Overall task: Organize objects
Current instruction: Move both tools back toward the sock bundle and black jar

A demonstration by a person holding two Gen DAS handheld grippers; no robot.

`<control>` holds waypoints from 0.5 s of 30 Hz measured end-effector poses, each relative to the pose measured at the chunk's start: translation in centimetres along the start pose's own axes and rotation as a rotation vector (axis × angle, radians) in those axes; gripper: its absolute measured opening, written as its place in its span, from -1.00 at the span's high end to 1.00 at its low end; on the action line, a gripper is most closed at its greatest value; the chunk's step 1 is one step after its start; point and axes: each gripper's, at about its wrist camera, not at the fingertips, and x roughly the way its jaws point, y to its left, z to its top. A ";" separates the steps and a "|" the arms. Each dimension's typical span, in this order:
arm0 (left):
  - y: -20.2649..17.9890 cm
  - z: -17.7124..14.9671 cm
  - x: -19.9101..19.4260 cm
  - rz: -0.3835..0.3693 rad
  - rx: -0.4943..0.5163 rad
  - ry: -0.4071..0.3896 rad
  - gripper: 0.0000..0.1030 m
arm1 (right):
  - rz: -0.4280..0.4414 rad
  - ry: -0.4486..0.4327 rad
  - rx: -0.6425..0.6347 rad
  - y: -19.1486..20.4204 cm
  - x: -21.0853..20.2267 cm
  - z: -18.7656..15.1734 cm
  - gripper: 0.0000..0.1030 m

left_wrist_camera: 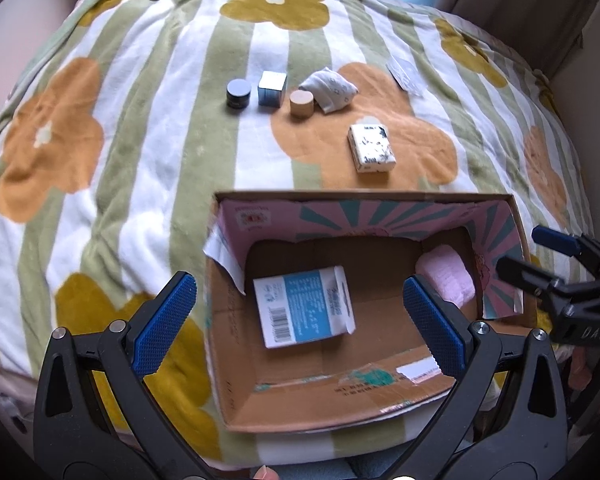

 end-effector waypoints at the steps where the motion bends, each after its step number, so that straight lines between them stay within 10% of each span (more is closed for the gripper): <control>1: 0.3 0.4 -0.1 -0.003 0.004 -0.006 -0.99 | 0.005 -0.004 0.006 0.1 -0.1 0.4 -0.85; 15: 4.7 9.3 1.1 0.022 0.133 -0.090 -0.99 | 0.100 -0.056 0.171 1.4 0.5 9.3 -0.85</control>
